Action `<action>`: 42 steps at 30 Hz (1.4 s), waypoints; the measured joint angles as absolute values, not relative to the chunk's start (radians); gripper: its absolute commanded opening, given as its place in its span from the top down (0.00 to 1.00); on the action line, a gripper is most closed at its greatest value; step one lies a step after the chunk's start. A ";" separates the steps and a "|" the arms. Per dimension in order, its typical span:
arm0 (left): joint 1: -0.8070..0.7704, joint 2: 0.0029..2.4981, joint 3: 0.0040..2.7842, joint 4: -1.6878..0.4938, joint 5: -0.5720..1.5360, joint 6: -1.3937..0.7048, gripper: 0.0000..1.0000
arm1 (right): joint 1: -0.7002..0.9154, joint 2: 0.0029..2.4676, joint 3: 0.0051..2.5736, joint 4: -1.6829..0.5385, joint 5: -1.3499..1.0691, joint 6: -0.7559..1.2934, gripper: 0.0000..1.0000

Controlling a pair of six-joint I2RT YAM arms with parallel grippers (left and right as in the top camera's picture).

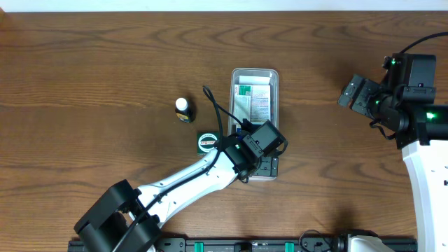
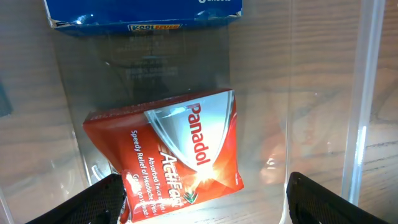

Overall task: Pack container
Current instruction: 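Open the left gripper and withdraw it back to the left, then lower the left gripper onto the white-capped bottle and grasp it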

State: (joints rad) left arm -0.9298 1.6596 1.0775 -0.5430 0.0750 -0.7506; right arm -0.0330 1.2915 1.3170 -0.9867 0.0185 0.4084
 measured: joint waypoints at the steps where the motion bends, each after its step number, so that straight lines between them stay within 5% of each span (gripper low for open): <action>1: -0.930 1.660 1.082 -0.549 0.075 -0.743 0.15 | -0.033 1.291 1.317 -0.987 0.019 0.408 0.01; 10: -0.930 1.649 1.283 -0.699 0.074 -0.632 0.15 | -0.033 1.291 1.317 -0.987 0.019 0.408 0.01; 16: -0.904 1.581 1.347 -0.743 0.019 -0.564 0.04 | -0.033 1.291 1.317 -0.987 0.019 0.408 0.01; 31: -0.379 1.559 1.348 -0.805 -0.123 -0.386 0.02 | -0.033 1.291 1.317 -0.987 0.018 0.408 0.01; 42: -0.236 1.642 1.348 -0.750 -0.051 -0.282 0.06 | -0.033 1.291 1.317 -0.987 0.019 0.408 0.01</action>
